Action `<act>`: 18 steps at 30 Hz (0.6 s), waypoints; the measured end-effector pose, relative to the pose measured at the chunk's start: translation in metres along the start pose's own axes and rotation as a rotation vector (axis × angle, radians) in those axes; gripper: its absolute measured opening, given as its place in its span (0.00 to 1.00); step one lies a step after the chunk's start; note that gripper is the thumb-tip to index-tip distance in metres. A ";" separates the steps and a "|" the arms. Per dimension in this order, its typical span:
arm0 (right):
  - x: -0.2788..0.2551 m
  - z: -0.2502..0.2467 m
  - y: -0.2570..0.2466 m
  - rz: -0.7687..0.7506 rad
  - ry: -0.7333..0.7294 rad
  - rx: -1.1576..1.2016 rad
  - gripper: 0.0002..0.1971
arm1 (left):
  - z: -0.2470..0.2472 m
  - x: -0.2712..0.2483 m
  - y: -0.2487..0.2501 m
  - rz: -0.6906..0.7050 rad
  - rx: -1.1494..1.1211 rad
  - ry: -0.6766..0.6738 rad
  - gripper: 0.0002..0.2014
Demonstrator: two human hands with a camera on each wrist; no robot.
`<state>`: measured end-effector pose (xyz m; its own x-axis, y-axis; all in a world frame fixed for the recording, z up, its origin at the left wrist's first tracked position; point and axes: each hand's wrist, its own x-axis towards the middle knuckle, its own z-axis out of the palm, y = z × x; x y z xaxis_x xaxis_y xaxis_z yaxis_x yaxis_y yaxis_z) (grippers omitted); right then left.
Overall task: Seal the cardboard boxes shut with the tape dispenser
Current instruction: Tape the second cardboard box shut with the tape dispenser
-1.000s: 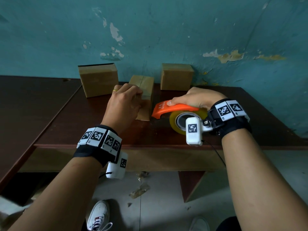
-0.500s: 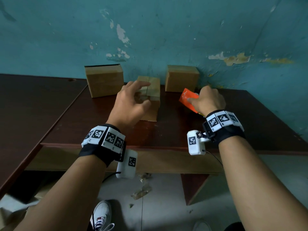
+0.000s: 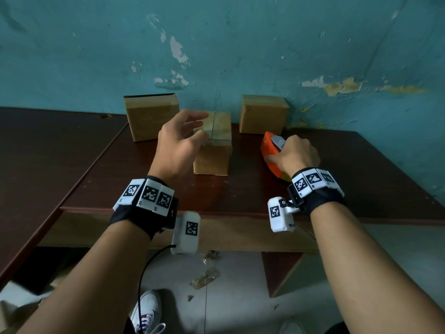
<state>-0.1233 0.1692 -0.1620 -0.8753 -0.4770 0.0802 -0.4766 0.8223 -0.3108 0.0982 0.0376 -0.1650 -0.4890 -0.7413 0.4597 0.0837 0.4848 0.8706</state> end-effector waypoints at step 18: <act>-0.015 -0.010 -0.056 -0.582 0.027 0.677 0.05 | 0.000 0.011 -0.014 -0.037 0.213 0.244 0.04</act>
<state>-0.0842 0.1335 -0.1368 -0.5155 -0.7473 0.4192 -0.7027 0.0887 -0.7059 0.0919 0.0225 -0.1720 -0.2640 -0.8369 0.4795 -0.1264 0.5229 0.8430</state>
